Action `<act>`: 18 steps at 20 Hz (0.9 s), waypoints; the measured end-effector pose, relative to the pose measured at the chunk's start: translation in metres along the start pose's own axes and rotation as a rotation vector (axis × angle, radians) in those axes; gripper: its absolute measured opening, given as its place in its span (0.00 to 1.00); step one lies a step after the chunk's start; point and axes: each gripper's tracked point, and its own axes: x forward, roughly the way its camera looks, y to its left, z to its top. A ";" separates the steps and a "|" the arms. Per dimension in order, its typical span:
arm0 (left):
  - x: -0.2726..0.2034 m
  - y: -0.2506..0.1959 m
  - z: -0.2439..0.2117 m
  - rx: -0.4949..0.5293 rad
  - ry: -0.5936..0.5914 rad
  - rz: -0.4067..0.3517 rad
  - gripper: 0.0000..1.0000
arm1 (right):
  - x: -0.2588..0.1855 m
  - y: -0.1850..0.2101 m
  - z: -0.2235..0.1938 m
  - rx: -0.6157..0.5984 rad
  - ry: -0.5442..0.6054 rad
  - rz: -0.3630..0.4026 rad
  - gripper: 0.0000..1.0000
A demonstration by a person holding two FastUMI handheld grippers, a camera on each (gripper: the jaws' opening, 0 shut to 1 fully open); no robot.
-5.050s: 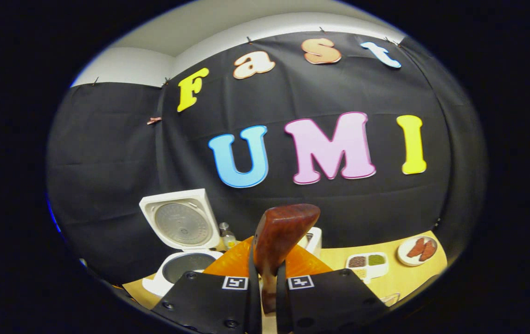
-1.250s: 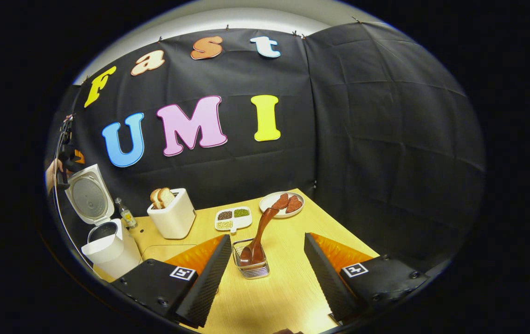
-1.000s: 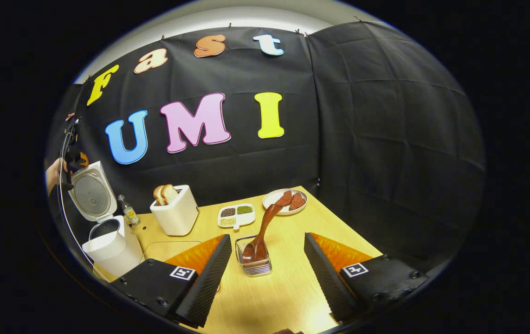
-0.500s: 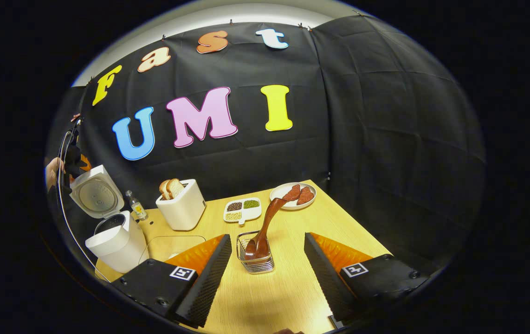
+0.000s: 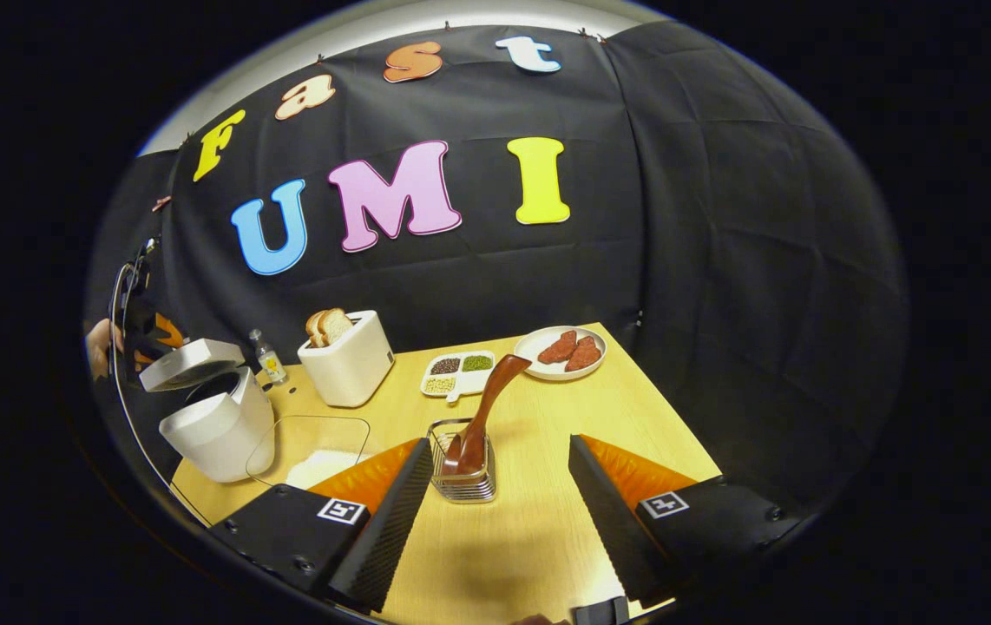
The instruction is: Close the left gripper, press the button to open the rice cooker; take a wooden spoon from the chopstick holder with the right hand, scoop a spoonful of rice and pour it into the rice cooker, then put the wooden spoon back into the chopstick holder.
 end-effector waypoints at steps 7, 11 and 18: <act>0.013 -0.006 -0.051 0.026 -0.001 -0.008 0.99 | 0.009 -0.014 0.002 -0.007 0.012 0.038 0.99; 0.020 -0.009 -0.083 0.054 0.025 -0.016 0.99 | 0.011 -0.017 0.002 -0.017 0.003 0.047 0.99; 0.024 -0.014 -0.083 0.076 -0.044 -0.047 1.00 | 0.011 -0.026 -0.027 -0.070 0.029 0.046 0.99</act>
